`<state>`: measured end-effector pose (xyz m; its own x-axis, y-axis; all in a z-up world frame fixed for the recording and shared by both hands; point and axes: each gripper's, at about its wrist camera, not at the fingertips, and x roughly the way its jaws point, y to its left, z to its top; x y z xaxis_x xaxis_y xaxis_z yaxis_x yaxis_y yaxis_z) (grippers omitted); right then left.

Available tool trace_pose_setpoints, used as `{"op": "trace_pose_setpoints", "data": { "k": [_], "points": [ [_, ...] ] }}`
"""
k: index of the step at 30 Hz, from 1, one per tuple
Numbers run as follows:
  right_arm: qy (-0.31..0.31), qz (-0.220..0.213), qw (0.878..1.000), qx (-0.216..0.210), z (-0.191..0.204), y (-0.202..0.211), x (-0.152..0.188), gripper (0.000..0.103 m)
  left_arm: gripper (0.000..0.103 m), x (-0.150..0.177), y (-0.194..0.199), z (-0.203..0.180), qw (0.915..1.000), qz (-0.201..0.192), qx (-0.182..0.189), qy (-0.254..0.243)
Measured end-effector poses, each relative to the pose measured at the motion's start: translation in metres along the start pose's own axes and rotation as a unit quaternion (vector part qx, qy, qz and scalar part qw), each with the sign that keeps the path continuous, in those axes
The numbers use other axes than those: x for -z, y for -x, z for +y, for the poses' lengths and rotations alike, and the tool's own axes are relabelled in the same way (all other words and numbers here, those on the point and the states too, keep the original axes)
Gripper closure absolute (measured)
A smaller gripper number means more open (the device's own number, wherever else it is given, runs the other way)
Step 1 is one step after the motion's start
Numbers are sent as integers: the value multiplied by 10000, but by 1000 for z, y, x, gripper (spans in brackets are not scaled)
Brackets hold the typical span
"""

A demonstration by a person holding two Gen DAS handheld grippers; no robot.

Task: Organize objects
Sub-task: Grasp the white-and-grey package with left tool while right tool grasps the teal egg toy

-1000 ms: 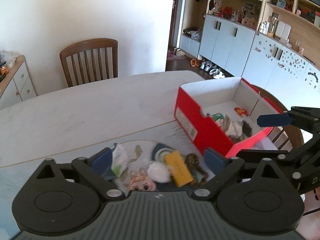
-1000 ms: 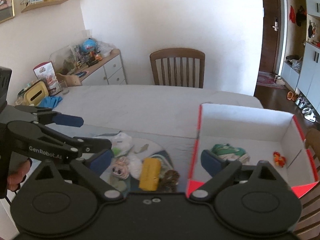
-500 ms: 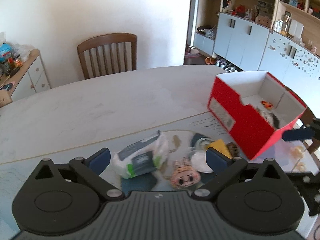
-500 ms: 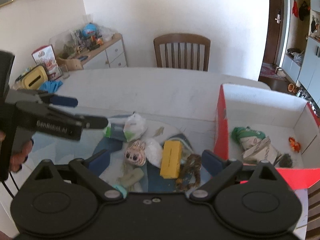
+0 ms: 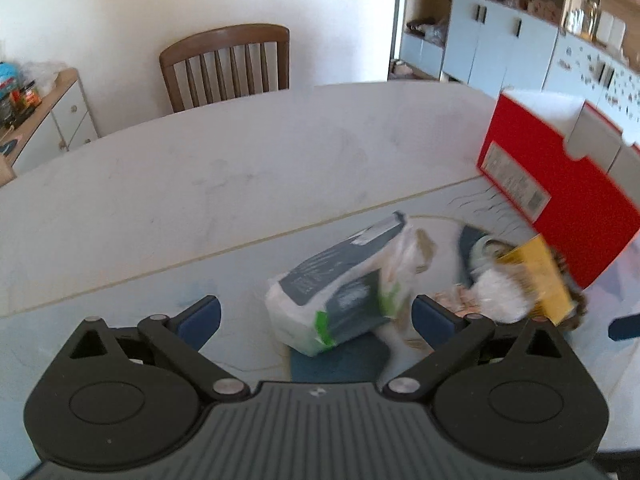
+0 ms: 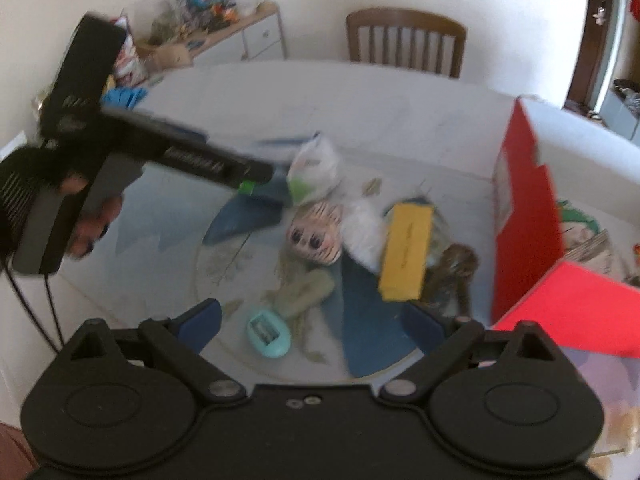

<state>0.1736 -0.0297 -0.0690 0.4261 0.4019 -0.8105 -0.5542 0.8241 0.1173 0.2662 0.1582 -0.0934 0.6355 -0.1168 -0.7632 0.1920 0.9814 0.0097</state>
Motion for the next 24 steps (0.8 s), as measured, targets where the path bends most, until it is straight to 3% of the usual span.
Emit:
{"op": "trace_pose_setpoints", "data": {
  "k": [9,20,22,24],
  "points": [
    [374,494,9978,-245,16,-33,10,16,1,-10,-22,1,9978,15,540,-373],
    [741,552,9956,-142,30,-50,14,32,3,-3,-52,9,9974,255,659,-159],
    [818,520,9952,-103,32,-50,14,39,16,-2,-54,11,9971,298,697,-89],
    [939,487,9944,2,34,-50,14,47,21,-1,-53,12,9973,254,694,-44]
  ]
}}
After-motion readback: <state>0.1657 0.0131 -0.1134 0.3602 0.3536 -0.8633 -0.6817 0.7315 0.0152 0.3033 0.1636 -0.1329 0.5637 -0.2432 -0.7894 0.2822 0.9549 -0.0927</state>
